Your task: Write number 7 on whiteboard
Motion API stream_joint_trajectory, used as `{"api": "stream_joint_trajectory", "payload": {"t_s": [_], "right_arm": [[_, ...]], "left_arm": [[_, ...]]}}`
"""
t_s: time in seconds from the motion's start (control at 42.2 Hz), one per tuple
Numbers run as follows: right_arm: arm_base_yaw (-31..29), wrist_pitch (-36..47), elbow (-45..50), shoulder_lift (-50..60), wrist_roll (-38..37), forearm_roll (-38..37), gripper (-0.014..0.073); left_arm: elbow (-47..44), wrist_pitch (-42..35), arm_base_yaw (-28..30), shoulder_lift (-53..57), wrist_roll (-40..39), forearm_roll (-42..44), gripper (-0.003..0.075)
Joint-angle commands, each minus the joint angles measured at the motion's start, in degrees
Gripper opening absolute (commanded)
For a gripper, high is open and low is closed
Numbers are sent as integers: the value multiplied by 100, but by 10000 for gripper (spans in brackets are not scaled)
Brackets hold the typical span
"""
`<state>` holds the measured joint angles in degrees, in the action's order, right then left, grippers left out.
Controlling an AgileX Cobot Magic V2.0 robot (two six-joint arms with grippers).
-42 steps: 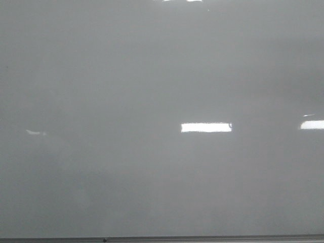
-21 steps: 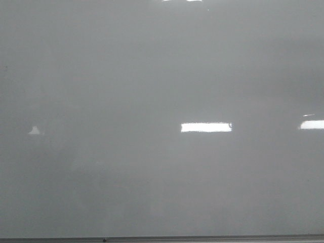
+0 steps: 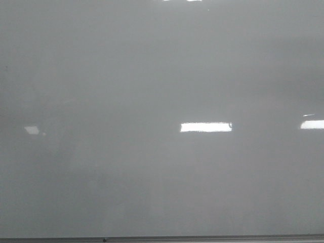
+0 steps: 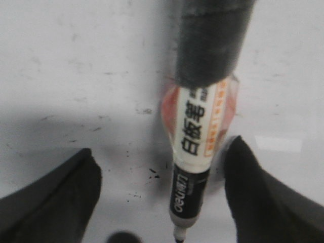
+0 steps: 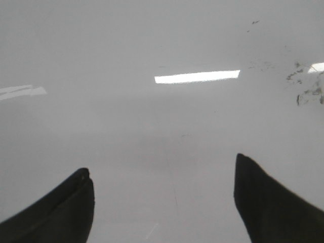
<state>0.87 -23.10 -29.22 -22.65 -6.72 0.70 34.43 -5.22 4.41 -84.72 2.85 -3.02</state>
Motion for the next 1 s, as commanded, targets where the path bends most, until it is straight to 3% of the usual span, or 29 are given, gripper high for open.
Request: {"api": "stream_joint_trajectory", "payload": {"t_s": [0.0,0.19,0.261,0.498,0.569,0.782,0.901,0.972], "right_arm": [[-5,438,-205,-82,-2,13,591],[-5,470,-205,-82,-2,13,591],[-5,470,-205,-82,-2,13,591],[-5,470,-205,-82,-2,13,591],[-5,466,-205,-82,-2,54,591],[26,-51,-345,-172,-2,254,591],[135,-498,-558,-522,187,266,591],[275,-697,-732,-785,427,324,591]], "left_arm": [[167,-550,-48,117,-26,-13,288],[167,-565,-166,117,-26,-10,36],[167,-503,-228,131,-26,-10,-21],[167,953,-543,894,-26,-184,-20],[241,1635,-689,1227,-26,-245,-20],[1147,5032,-1443,1723,449,-301,-20],[1656,6047,-2044,1736,919,-452,-20],[1858,6259,-2519,1744,1490,-560,-20]]}}
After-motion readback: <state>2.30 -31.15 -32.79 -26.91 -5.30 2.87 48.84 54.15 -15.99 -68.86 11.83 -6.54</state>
